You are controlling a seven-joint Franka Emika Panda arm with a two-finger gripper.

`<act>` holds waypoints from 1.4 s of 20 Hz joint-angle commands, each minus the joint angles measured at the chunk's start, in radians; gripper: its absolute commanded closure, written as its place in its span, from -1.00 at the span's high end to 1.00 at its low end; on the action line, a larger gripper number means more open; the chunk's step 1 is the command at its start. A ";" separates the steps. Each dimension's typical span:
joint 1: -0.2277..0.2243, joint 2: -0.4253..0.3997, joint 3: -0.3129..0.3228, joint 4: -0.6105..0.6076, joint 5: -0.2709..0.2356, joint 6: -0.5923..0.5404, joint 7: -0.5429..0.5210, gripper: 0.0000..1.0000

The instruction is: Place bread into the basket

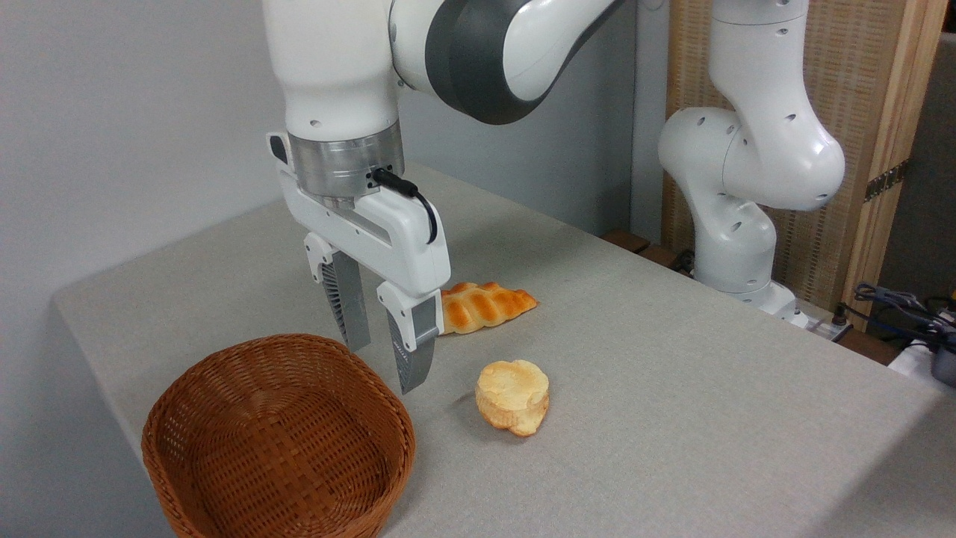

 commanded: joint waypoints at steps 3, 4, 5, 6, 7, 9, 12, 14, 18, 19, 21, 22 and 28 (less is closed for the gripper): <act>-0.001 -0.063 0.054 -0.125 0.021 -0.013 0.135 1.00; -0.002 -0.080 0.065 -0.170 0.021 -0.019 0.155 1.00; -0.004 -0.094 0.067 -0.220 0.023 -0.022 0.184 1.00; -0.004 -0.100 0.067 -0.242 0.021 -0.029 0.193 1.00; -0.004 -0.098 0.067 -0.259 0.023 -0.053 0.195 1.00; -0.004 -0.098 0.067 -0.279 0.023 -0.072 0.218 1.00; -0.002 -0.097 0.070 -0.310 0.023 -0.073 0.230 1.00; -0.004 -0.095 0.070 -0.320 0.024 -0.073 0.230 0.99; -0.002 -0.095 0.070 -0.319 0.026 -0.072 0.232 -0.29; -0.002 -0.095 0.070 -0.319 0.026 -0.073 0.232 -0.37; -0.002 -0.094 0.070 -0.319 0.026 -0.072 0.232 -0.37; -0.002 -0.094 0.070 -0.319 0.026 -0.072 0.232 -0.37; -0.002 -0.109 0.088 -0.189 0.003 -0.069 0.230 -0.33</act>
